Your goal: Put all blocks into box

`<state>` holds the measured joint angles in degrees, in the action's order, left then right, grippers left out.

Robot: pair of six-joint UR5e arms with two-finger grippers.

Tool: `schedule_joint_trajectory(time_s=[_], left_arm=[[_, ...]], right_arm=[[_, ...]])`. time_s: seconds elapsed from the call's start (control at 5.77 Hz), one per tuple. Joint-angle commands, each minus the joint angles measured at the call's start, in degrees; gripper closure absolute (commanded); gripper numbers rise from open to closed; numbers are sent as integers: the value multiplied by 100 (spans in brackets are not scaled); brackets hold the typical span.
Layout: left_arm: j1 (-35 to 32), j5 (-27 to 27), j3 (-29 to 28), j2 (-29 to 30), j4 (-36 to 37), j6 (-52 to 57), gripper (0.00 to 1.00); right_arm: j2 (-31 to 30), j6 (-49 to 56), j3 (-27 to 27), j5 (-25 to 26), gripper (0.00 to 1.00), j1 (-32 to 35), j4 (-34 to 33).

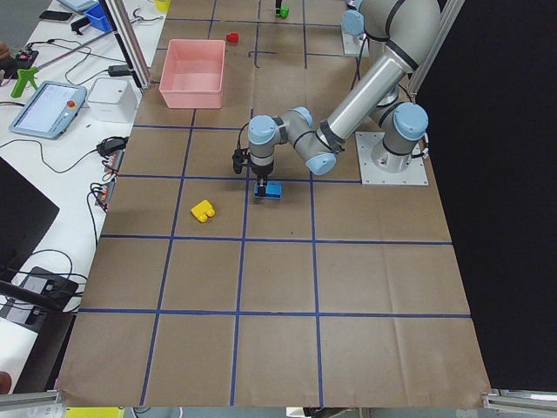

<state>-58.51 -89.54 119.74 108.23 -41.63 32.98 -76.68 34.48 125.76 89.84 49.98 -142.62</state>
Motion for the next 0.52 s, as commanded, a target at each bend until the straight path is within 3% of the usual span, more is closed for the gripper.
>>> schedule_joint_trajectory(time_s=[0.0,0.17,0.35], left_arm=[[6,-2,5,5,-29,68,9],[6,-19,5,-4,-56,103,16],[15,-28,5,-13,-117,138,24]], right_arm=[[47,-2,80,25,0,-76,-46],[91,-2,106,25,0,-76,-46],[83,-28,98,-1,21,-76,-55]])
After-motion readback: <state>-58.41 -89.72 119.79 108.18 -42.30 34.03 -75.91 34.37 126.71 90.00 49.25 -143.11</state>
